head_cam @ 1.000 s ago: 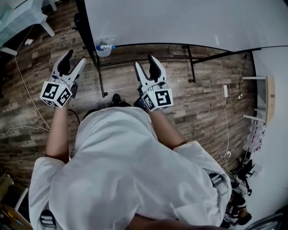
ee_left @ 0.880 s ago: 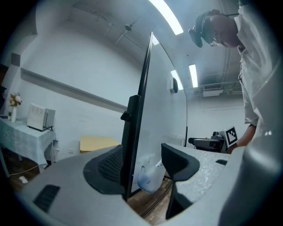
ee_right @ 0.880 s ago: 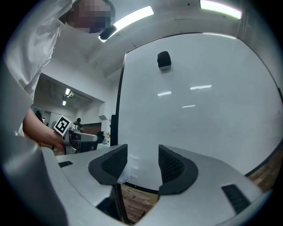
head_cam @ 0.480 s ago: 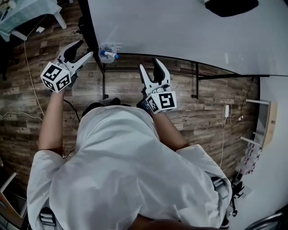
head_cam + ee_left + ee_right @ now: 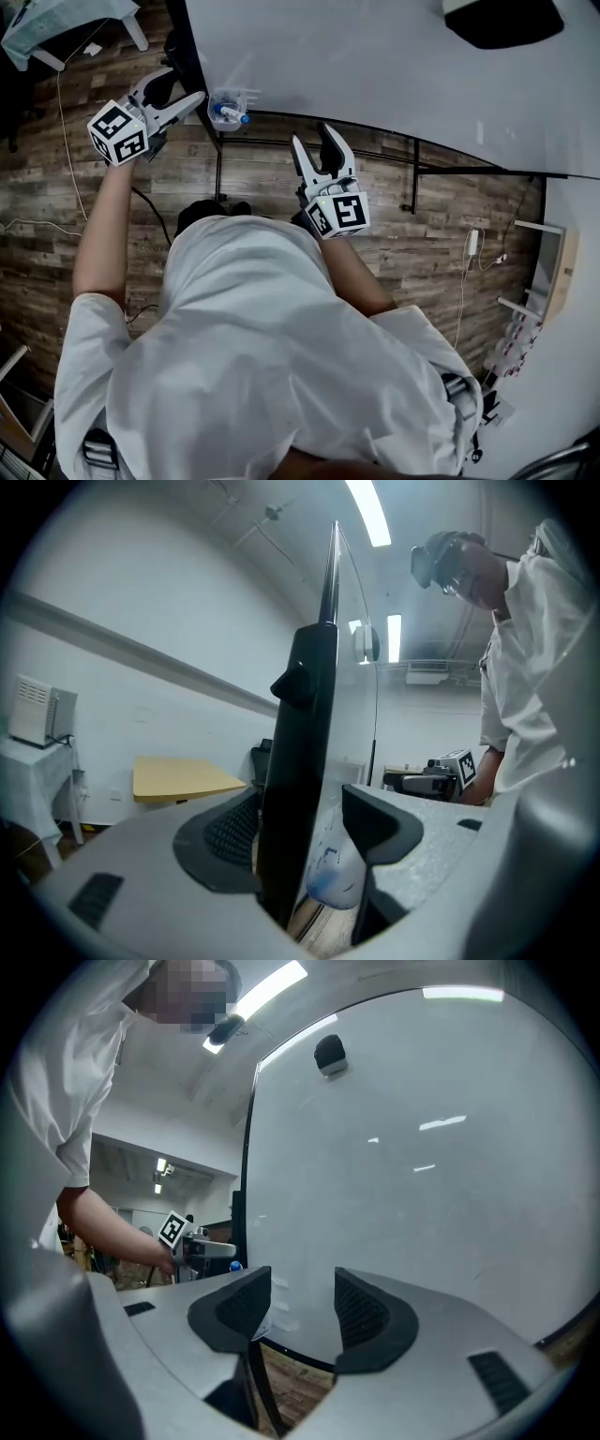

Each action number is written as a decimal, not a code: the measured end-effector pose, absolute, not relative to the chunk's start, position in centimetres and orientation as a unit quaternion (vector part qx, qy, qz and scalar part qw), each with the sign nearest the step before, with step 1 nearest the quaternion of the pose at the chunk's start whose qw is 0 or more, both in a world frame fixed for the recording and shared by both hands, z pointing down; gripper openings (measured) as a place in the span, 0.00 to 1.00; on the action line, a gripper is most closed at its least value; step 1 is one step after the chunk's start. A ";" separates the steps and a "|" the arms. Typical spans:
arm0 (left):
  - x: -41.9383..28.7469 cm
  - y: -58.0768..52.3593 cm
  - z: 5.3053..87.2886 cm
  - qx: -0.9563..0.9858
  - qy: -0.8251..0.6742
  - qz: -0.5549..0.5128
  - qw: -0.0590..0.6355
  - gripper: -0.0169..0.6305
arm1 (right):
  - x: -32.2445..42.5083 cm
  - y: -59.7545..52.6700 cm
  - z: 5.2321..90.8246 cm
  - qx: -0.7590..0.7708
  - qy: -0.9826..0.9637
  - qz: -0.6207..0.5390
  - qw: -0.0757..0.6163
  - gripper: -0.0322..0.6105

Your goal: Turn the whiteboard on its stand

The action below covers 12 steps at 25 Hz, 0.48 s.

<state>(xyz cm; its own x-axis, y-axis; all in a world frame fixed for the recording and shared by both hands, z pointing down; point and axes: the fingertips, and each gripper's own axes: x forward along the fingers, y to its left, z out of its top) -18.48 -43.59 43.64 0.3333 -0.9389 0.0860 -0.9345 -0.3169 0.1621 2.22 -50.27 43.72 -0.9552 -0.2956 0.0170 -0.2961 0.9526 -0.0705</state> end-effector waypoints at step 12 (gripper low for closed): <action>-18.6 -45.8 43.8 0.828 -0.552 -0.001 0.100 0.44 | 4.1 -52.1 44.6 0.171 -0.984 0.050 0.008 0.37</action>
